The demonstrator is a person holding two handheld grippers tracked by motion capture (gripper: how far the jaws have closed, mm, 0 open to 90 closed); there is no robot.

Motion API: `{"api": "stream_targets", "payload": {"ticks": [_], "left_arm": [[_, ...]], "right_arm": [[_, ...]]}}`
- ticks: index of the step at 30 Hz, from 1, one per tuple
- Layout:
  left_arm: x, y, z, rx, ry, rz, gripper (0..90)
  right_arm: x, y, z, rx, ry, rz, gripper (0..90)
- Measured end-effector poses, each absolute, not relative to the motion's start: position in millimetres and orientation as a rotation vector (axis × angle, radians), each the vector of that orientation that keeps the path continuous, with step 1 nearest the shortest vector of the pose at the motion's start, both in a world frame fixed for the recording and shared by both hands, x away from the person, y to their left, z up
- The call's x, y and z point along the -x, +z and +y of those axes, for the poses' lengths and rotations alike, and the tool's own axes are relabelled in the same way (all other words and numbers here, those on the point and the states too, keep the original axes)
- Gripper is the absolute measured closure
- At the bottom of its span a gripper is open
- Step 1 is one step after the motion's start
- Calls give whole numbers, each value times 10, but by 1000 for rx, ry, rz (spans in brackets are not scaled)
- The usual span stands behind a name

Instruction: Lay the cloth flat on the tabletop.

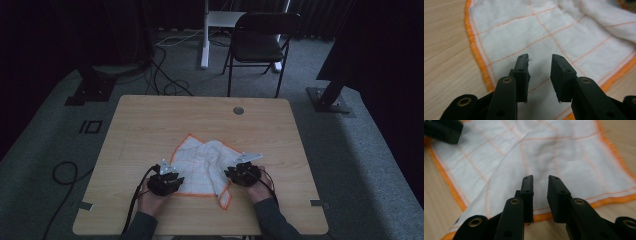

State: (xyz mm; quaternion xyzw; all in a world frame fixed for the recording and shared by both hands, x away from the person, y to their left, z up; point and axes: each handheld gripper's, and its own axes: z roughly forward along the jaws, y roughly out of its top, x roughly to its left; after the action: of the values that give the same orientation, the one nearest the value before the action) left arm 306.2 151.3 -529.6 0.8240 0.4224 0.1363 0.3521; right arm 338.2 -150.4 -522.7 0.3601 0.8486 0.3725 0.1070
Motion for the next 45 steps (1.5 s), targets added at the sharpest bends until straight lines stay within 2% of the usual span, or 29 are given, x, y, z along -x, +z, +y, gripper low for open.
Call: {"api": "stream_targets", "payload": {"ticks": [12,32,45], "left_arm": [[-3057,-5351,1516,-2158,347,1070,701],[-3038,-5353,1680,-2150,413,1119,722],[-2924,-5333,1613,-2192,370,1069,720]], "right_arm": [[-3427,-5342,-1529,-1103,1024,2519,813],[-3568,-5324,-1836,-1189,922,2424,814],[-3534,-5323,-1873,-1205,910,2409,811]]}}
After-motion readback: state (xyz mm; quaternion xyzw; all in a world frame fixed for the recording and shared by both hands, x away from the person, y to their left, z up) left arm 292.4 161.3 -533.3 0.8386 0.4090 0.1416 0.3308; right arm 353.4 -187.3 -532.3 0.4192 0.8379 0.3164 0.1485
